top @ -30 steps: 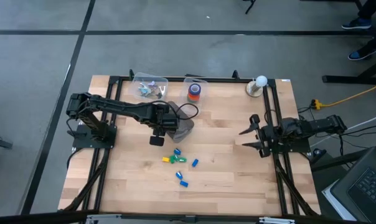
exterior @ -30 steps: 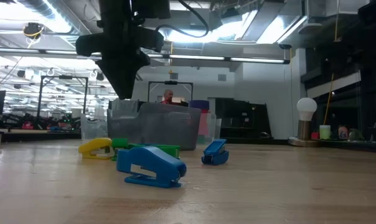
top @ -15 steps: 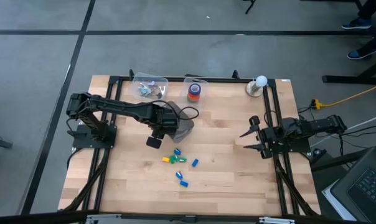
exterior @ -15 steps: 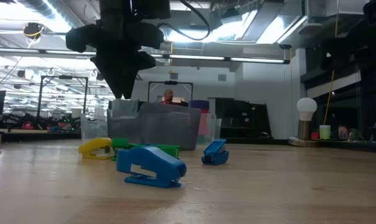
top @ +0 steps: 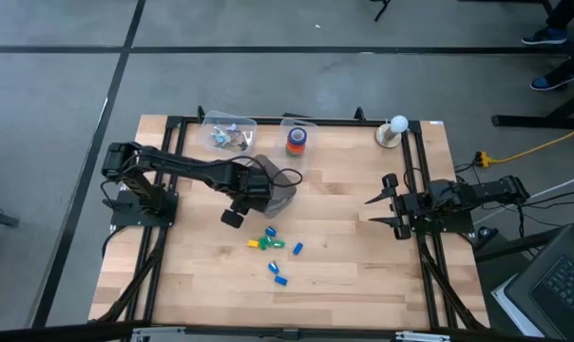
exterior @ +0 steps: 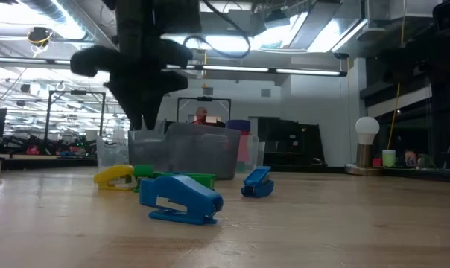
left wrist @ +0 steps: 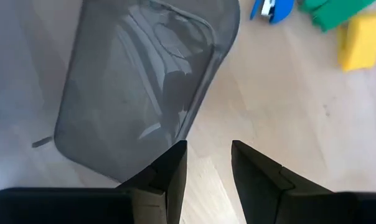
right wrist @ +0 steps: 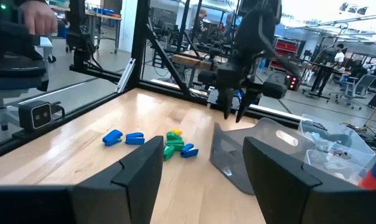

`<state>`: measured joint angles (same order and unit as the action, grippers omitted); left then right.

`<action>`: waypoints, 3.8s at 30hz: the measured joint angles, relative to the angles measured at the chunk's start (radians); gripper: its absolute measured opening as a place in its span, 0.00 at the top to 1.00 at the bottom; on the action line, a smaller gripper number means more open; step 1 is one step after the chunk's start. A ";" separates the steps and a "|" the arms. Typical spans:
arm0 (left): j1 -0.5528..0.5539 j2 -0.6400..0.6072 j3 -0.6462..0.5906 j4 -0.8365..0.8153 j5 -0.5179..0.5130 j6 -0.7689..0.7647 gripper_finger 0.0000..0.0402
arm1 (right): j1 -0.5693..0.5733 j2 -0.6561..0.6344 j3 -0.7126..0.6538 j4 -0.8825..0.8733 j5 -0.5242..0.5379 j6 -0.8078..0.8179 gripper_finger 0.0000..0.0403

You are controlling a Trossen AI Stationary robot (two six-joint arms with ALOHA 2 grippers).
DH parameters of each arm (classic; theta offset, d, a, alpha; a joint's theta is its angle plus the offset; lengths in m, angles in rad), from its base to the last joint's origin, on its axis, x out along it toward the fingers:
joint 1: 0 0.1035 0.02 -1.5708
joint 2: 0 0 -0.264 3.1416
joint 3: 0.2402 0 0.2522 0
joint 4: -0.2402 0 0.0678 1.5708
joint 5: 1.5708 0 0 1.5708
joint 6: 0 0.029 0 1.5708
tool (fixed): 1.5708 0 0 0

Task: Pick and place Stapler, Stapler remover, tape
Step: Move the black bin to the center of the table, then put the yellow stapler into the black bin

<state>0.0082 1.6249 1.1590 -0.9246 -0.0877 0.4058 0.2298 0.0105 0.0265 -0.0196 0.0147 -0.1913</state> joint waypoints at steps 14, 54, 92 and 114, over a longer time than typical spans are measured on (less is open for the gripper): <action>0.000 0.007 -0.131 0.231 -0.040 0.114 0.74 | 0.000 0.000 0.000 0.000 0.000 0.000 0.44; -0.093 0.008 -0.088 0.335 -0.073 -0.577 0.79 | 0.000 0.000 0.000 0.000 0.000 -0.001 0.44; -0.429 -0.016 -0.142 0.355 -0.154 -0.604 0.69 | 0.000 0.000 0.000 -0.001 -0.008 -0.001 0.44; -0.379 -0.005 -0.325 0.660 -0.097 -0.631 0.69 | 0.000 0.000 0.000 -0.001 -0.008 -0.001 0.44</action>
<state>-0.3710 1.6200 0.8344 -0.2650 -0.1844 -0.2256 0.2298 0.0109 0.0261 -0.0208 0.0070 -0.1921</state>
